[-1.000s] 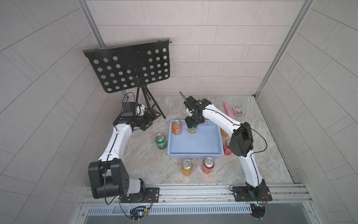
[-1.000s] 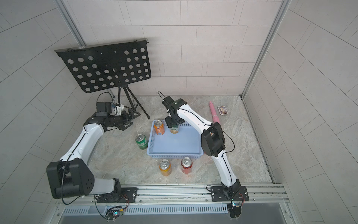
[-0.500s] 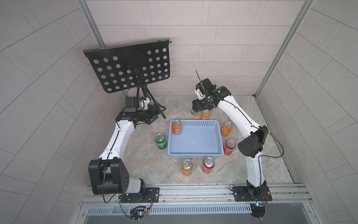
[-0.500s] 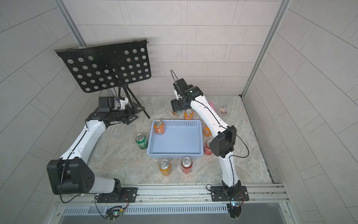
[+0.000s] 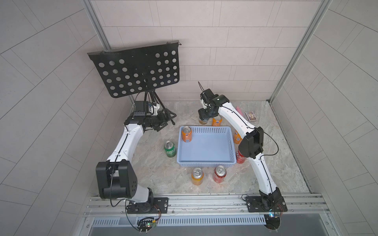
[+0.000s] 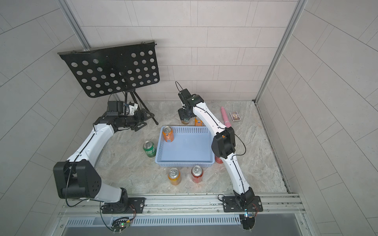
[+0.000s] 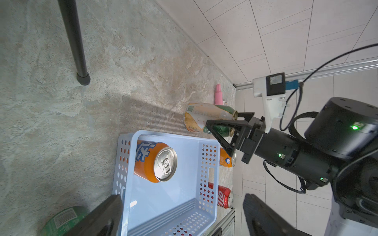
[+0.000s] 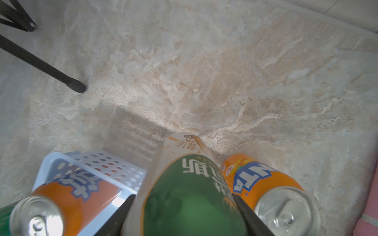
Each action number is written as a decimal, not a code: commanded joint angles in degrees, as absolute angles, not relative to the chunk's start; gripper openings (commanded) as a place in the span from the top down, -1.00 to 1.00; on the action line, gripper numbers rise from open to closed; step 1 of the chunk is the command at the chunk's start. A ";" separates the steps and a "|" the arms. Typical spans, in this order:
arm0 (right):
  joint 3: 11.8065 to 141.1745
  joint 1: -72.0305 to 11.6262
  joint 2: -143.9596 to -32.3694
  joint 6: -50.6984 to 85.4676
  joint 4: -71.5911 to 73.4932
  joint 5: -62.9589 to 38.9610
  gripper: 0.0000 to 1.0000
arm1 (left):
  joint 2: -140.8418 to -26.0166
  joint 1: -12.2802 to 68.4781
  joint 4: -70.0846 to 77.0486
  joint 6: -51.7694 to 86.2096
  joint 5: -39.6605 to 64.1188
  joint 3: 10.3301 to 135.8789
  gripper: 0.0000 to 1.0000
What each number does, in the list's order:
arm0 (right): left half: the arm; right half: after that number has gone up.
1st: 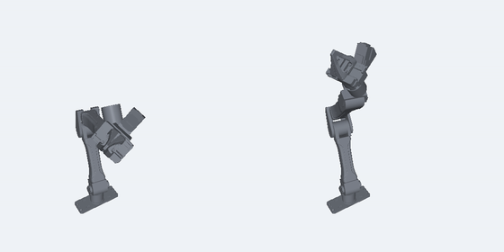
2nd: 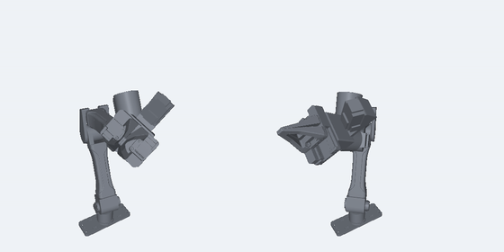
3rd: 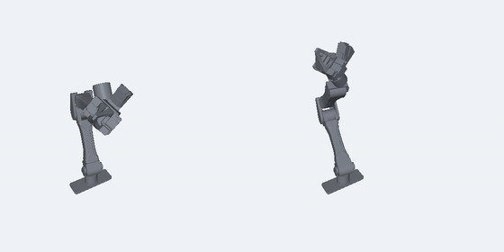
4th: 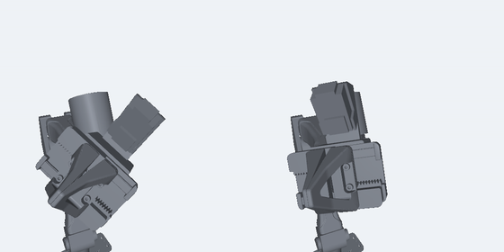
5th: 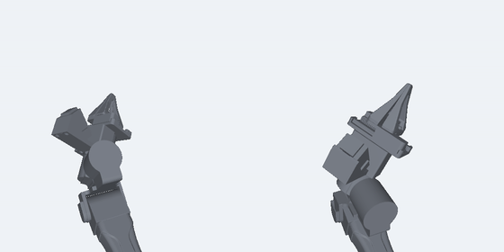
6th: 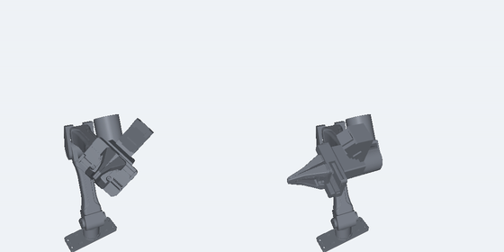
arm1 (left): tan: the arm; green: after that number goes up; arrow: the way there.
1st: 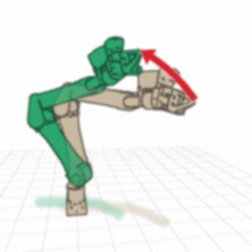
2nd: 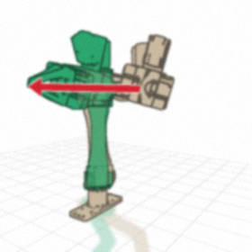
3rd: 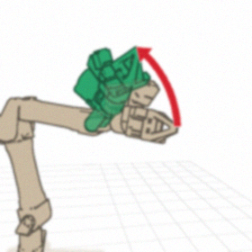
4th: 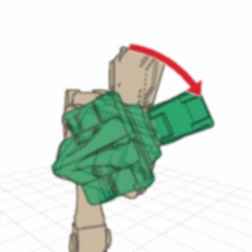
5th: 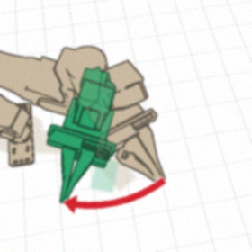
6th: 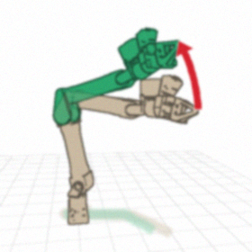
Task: Take out the drinks from the basket
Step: Place the drink at the center of the board.
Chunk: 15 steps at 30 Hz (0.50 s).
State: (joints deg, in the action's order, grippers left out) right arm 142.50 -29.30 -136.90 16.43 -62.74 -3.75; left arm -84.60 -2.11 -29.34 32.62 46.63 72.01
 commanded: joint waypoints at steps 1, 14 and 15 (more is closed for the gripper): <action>144.84 -29.53 -135.20 15.47 -59.77 -0.73 0.78 | -85.24 -1.86 -30.32 30.68 45.91 73.40 -1.00; 144.76 -29.88 -139.85 14.70 -60.27 -1.23 0.75 | -86.24 -1.88 -30.12 30.76 45.93 72.83 -1.00; 144.78 -29.89 -140.13 14.80 -60.46 -1.22 0.74 | -86.22 -1.91 -30.15 30.61 45.89 72.74 -1.00</action>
State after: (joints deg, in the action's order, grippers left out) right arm 142.93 -29.58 -139.33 15.20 -61.52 -2.09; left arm -85.89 -2.11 -29.87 31.86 46.22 72.01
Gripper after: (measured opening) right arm 0.698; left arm 0.999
